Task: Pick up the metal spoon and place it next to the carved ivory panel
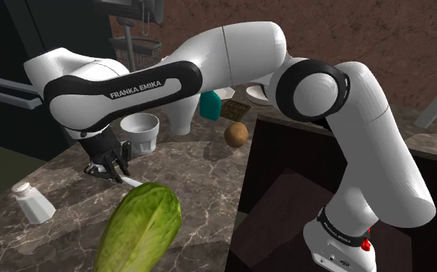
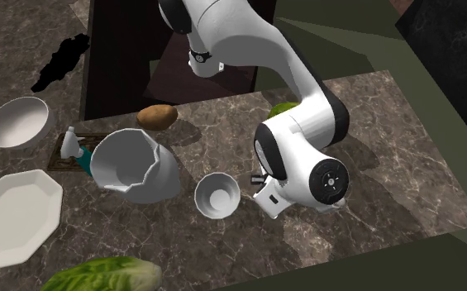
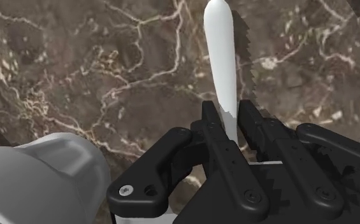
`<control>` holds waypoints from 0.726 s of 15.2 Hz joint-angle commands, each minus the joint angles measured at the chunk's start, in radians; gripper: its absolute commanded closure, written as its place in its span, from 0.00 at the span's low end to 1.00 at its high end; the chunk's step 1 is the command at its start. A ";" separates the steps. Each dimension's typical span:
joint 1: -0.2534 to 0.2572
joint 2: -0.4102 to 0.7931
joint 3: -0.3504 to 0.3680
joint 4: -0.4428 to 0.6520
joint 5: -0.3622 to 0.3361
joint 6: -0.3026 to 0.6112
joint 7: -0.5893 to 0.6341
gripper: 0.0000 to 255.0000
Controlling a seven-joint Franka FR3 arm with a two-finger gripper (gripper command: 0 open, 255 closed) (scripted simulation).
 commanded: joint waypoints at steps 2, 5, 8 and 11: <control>0.002 -0.009 0.002 0.023 0.003 -0.031 -0.003 1.00; 0.006 -0.015 0.003 0.054 0.005 -0.067 -0.006 1.00; 0.010 -0.018 0.004 0.090 0.006 -0.105 -0.010 1.00; 0.016 -0.018 0.004 0.131 0.007 -0.146 -0.013 1.00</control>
